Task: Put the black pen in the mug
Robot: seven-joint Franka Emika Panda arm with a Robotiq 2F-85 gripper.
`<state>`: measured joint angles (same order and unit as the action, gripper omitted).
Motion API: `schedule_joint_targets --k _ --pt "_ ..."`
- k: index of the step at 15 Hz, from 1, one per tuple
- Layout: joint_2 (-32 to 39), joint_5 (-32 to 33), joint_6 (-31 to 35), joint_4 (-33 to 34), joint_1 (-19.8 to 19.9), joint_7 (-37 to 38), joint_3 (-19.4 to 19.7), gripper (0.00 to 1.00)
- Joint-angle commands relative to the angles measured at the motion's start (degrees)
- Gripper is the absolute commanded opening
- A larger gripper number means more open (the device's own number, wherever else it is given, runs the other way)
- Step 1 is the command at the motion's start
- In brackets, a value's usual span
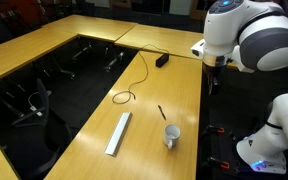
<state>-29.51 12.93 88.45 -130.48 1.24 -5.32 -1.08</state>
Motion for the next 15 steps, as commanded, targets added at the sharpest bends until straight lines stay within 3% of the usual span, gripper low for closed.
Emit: schedule_joint_targets --k 1,3,8,15 --pt "0.06 0.29 -0.24 0.15 -0.99 0.36 0.77 1.0" --pt "-0.29 -0.08 1.34 -0.42 -0.75 2.23 0.71 1.0" --pt "2.95 -4.04 14.93 -3.38 1.6 16.45 1.39 1.0" --pt "19.94 -9.27 38.73 -1.84 6.32 27.91 4.87 1.0"
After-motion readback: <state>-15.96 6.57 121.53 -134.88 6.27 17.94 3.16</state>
